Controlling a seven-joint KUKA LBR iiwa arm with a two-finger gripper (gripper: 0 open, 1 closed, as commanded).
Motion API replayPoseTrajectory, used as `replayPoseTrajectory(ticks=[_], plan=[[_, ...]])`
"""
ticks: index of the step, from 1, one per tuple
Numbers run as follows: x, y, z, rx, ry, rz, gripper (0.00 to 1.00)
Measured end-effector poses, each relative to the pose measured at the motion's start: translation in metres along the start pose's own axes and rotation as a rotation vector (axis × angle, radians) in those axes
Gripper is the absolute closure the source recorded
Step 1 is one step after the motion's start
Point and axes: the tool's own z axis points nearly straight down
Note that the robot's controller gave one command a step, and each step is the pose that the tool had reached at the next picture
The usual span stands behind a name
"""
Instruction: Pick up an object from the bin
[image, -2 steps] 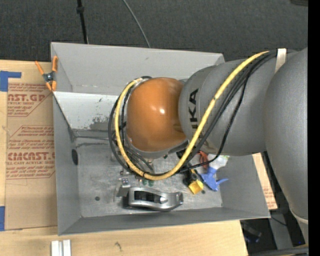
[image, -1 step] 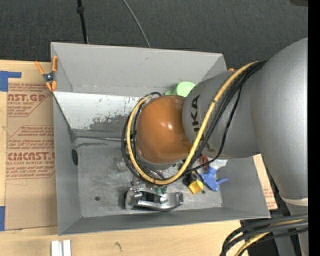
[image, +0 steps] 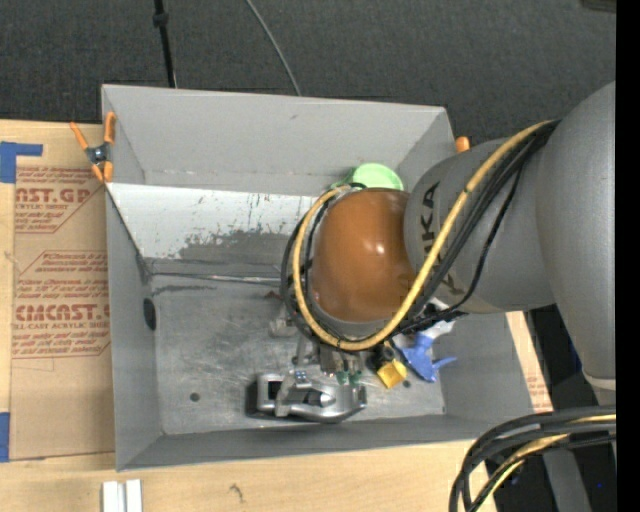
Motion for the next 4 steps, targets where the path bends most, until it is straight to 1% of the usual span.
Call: replayPoseTrajectory(ticks=[1, 2, 3, 4], plan=[[0.005, -0.013, 0.002, 0.000, 0.002, 0.078, 0.00], [0.003, 0.002, 0.068, -0.003, -0.014, 0.129, 0.00], [0.005, -0.001, 0.059, -0.002, -0.010, 0.125, 1.00], [0.005, -0.001, 0.059, -0.002, -0.010, 0.125, 1.00]])
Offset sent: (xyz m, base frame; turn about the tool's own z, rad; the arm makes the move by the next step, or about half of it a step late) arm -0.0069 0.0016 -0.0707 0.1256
